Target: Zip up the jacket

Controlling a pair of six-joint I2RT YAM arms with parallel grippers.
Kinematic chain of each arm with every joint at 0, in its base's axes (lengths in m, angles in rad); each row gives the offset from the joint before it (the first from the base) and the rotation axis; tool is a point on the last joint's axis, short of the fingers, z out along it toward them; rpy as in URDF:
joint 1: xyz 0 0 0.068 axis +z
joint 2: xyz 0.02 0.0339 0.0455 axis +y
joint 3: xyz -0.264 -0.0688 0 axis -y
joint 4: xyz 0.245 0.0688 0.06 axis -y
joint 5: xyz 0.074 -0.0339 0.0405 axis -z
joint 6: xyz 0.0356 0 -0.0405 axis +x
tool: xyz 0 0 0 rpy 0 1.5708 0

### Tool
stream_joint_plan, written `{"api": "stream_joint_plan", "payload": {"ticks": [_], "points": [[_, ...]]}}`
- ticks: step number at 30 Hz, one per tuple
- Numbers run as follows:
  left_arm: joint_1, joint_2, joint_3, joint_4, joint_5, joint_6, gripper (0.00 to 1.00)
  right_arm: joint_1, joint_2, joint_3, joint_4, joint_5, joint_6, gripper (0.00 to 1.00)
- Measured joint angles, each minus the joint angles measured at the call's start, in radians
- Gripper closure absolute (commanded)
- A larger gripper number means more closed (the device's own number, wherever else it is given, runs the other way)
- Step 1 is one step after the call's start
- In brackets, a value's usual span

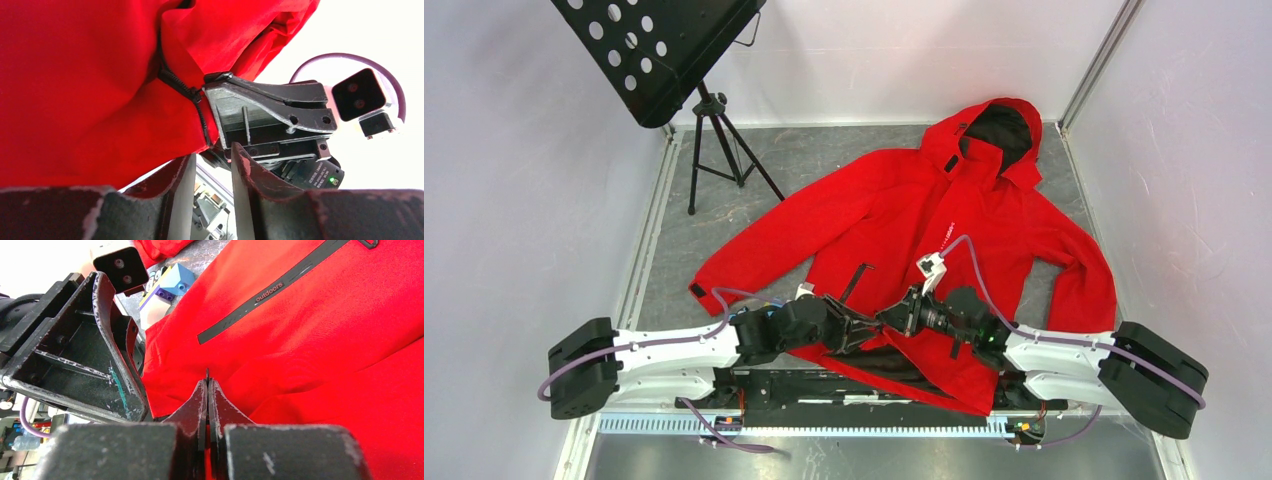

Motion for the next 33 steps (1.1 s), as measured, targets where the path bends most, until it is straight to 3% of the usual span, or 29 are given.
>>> {"api": "stream_joint_plan", "payload": {"ticks": [12,22,24,27,33], "points": [[0.000,0.007,-0.037,0.038,-0.031,-0.019,0.62,0.045,-0.009,0.000,-0.011,0.050,-0.013,1.00],[0.000,0.030,-0.066,0.067,-0.037,-0.019,0.76,0.097,-0.017,0.002,-0.032,0.113,-0.035,1.00],[0.000,0.031,-0.067,0.067,-0.038,-0.019,0.81,0.104,-0.017,0.003,-0.036,0.122,-0.038,1.00],[0.000,0.030,-0.067,0.066,-0.038,-0.019,0.98,0.108,-0.017,0.012,-0.045,0.130,-0.042,1.00],[0.000,-0.071,-0.081,0.003,-0.004,-0.016,0.98,0.115,-0.047,0.071,-0.143,0.122,-0.040,1.00]]}}
